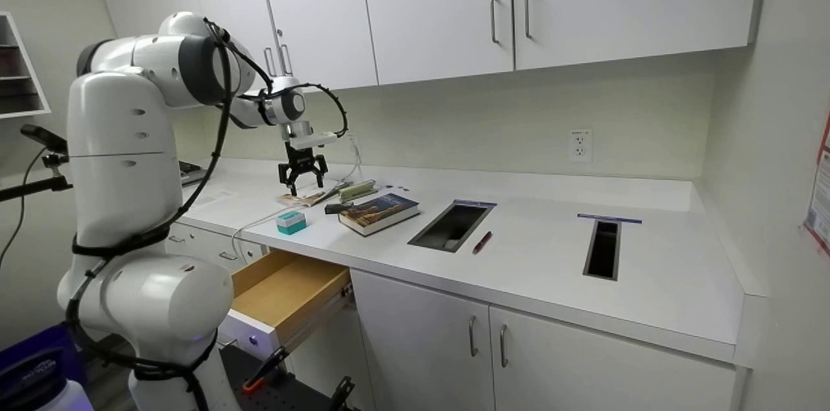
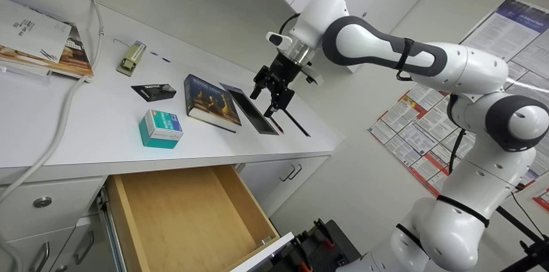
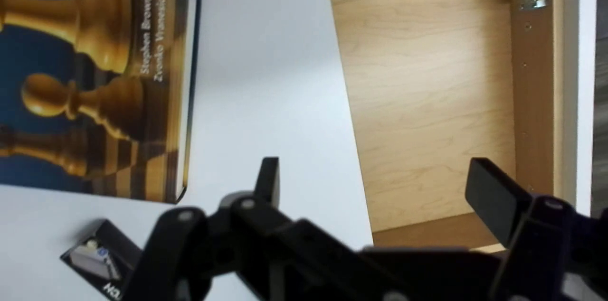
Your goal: Put the black box and pen in the drawer and then close the drawer
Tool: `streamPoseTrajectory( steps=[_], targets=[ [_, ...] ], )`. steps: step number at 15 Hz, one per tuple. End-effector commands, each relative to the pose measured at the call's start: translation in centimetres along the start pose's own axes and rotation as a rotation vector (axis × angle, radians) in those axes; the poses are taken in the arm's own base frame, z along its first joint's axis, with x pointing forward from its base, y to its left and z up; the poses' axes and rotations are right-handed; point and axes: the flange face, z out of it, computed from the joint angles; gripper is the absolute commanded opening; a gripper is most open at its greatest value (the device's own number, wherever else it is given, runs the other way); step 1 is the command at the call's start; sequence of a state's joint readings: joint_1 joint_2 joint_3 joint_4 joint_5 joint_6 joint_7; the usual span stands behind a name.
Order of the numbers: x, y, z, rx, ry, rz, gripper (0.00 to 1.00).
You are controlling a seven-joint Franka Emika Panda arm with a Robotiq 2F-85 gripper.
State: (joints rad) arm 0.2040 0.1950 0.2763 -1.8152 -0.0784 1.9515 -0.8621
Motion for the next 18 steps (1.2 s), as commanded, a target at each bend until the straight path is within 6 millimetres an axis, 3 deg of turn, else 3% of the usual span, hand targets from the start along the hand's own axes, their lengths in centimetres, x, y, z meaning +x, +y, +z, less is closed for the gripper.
streamPoseTrajectory(
  steps=[1, 6, 11, 18],
  targets=[
    [0.3, 0.4, -0.3, -0.003, 0.006, -0.005, 1.0],
    [0.3, 0.3, 0.2, 0.005, 0.001, -0.005, 1.0],
    [2.8, 5.0, 2.3, -0.225, 0.014, -0.132, 1.0],
    [6.2, 10.9, 4.5, -0.287, 0.149, -0.362, 1.0]
  ],
)
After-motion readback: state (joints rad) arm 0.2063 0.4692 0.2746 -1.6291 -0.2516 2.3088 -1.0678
